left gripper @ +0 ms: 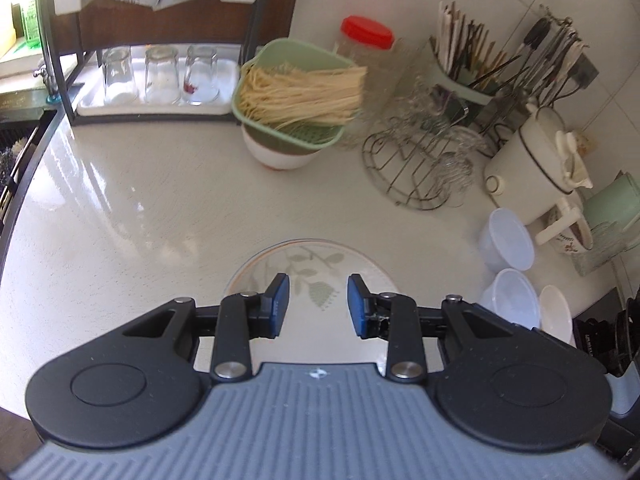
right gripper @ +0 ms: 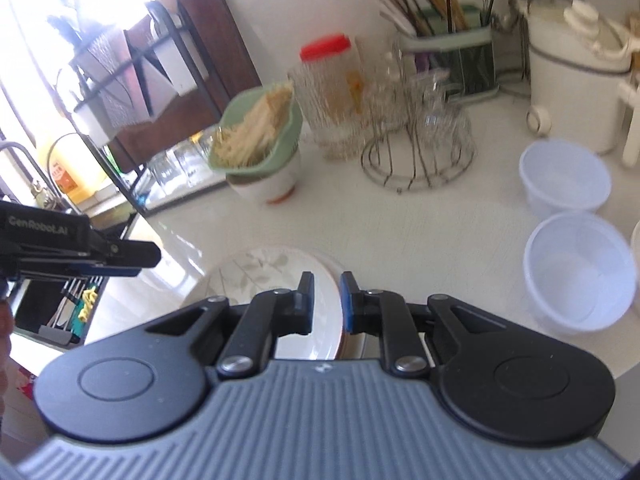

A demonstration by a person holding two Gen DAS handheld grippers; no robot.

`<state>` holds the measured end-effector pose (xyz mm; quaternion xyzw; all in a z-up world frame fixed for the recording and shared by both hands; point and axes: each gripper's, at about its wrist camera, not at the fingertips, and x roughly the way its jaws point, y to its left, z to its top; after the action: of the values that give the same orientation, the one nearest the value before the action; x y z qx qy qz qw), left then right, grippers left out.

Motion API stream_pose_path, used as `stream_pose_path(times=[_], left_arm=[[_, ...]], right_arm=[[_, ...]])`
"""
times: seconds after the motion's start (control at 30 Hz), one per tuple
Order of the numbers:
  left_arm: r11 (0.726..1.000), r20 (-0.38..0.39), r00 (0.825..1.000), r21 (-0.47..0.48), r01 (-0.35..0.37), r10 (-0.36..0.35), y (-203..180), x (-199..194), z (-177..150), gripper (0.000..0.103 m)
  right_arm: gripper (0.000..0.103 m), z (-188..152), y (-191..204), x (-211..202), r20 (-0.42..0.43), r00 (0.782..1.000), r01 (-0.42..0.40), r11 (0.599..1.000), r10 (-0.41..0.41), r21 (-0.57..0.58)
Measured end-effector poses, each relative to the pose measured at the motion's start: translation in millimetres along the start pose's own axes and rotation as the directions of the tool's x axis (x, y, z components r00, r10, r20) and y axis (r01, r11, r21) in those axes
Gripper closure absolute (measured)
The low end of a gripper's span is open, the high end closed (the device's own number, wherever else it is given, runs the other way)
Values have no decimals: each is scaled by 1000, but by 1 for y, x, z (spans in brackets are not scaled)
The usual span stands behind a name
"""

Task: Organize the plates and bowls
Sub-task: 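Lower the leaf-pattern plate onto the stack and open both grippers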

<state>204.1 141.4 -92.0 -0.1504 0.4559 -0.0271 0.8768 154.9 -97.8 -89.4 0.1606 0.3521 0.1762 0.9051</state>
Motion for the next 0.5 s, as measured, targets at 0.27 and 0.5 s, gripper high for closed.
stream_pose_path(times=[0.27,0.5], left_arm=[[1000,34,999,1,27,-27,-28,-17,-12,66],[999,34,998,26,43,-44,-52,-15,-15,66]], right_arm=[[86,19,-8,-36,102,995,19,998,-13,-56],[86,23,-21,-53,148,988,66,994,-54,-82]])
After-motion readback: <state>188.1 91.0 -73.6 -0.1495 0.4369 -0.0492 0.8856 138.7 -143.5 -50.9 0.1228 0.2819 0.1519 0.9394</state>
